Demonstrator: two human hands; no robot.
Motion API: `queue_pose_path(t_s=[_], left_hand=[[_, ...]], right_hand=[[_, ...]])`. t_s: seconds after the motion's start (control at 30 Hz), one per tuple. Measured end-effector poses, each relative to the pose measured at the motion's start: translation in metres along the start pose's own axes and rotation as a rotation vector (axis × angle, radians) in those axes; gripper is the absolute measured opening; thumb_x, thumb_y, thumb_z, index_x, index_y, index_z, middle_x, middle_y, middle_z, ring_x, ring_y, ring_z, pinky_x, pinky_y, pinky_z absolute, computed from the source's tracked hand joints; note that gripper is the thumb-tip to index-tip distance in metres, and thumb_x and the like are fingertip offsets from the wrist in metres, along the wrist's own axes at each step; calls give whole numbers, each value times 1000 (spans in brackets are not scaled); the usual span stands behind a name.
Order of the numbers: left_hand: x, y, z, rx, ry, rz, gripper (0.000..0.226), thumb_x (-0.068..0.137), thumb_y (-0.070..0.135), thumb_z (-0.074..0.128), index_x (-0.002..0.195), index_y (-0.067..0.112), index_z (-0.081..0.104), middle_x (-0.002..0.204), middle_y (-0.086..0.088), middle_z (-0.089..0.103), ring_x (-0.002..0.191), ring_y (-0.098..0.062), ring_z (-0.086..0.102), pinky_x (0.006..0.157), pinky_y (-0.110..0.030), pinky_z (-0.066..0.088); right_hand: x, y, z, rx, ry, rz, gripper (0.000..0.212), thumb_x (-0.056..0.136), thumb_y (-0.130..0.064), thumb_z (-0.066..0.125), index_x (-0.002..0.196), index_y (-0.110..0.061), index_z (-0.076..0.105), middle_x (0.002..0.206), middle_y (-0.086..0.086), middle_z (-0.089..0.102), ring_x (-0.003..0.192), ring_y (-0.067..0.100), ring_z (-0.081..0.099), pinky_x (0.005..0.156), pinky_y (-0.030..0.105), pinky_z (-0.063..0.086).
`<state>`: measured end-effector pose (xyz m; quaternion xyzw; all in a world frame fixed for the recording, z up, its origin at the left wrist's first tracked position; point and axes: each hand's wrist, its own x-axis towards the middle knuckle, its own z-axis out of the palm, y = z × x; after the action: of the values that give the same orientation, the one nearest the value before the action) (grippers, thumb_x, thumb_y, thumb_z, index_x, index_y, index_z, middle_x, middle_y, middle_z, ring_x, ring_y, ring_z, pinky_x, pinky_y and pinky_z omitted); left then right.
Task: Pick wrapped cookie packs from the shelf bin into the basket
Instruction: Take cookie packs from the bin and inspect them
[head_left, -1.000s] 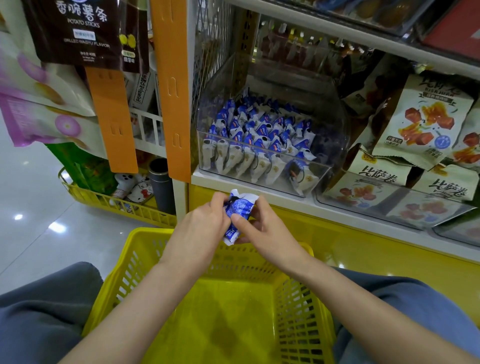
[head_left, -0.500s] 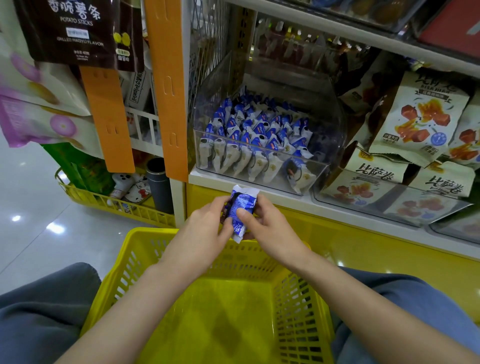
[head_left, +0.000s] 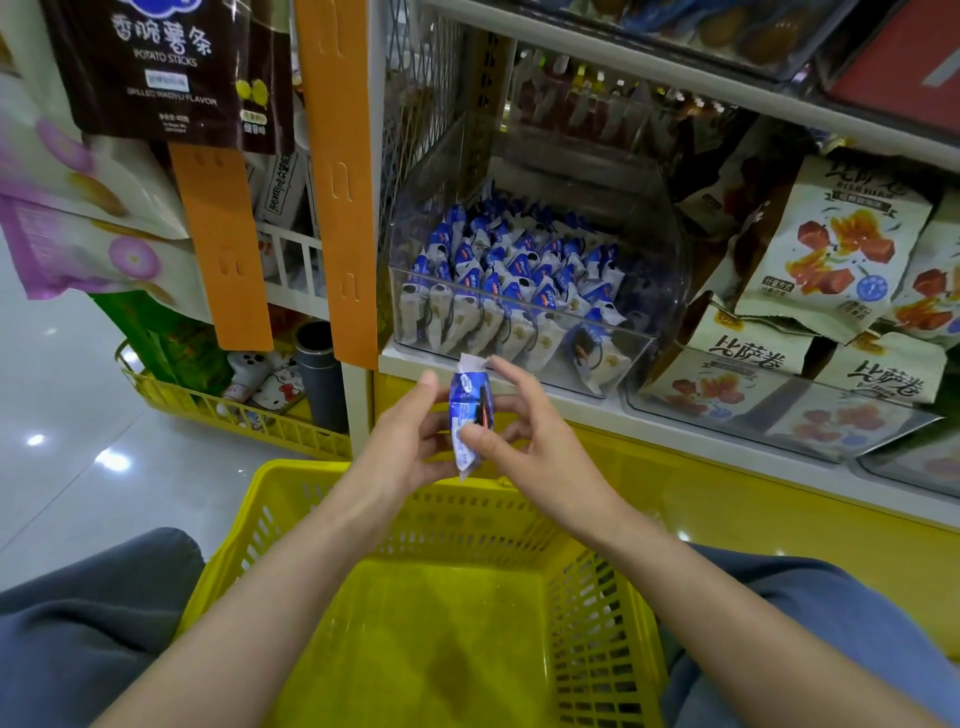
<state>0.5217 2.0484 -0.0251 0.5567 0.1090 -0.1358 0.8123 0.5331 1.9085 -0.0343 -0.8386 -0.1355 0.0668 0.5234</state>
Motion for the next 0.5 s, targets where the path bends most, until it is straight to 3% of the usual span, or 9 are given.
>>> queue_pose_path(t_s=[0.1, 0.17, 0.27, 0.37, 0.5], left_hand=[[-4, -6, 4, 224, -46, 55, 27, 93, 34, 46, 110, 16, 58, 108, -13, 67, 98, -24, 65, 87, -39, 53], [-6, -7, 6, 346, -13, 137, 20, 93, 27, 49, 107, 15, 59, 106, -13, 67, 91, -19, 65, 82, -31, 52], [-1, -4, 6, 371, 89, 181, 21, 97, 19, 44, 104, 9, 61, 102, -17, 66, 88, -18, 59, 78, -25, 47], [2, 0, 6, 351, 119, 174, 17, 96, 18, 45, 96, 15, 62, 92, -4, 67, 82, -11, 61, 66, -13, 46], [-1, -2, 10, 286, 34, 138, 22, 93, 31, 50, 87, 16, 64, 75, 3, 73, 69, -7, 68, 61, -13, 51]], right_hand=[[1, 2, -3, -77, 66, 45, 79, 73, -37, 74, 138, -27, 29, 106, -11, 56, 63, 1, 52, 68, 29, 48], [0, 3, -4, -110, 68, 41, 77, 71, -34, 76, 133, -26, 33, 103, -10, 55, 58, 0, 50, 63, 26, 45], [-1, 2, -5, -76, 72, 41, 49, 78, -27, 71, 117, -26, 42, 95, -10, 55, 60, 3, 51, 64, 26, 47], [1, -2, -11, 60, 106, 48, 7, 90, -26, 57, 91, -26, 50, 83, -10, 57, 59, 4, 53, 54, 15, 42], [-2, -8, -18, 123, 124, -31, 12, 92, -20, 53, 80, -21, 54, 68, -7, 57, 55, 1, 53, 52, 11, 40]])
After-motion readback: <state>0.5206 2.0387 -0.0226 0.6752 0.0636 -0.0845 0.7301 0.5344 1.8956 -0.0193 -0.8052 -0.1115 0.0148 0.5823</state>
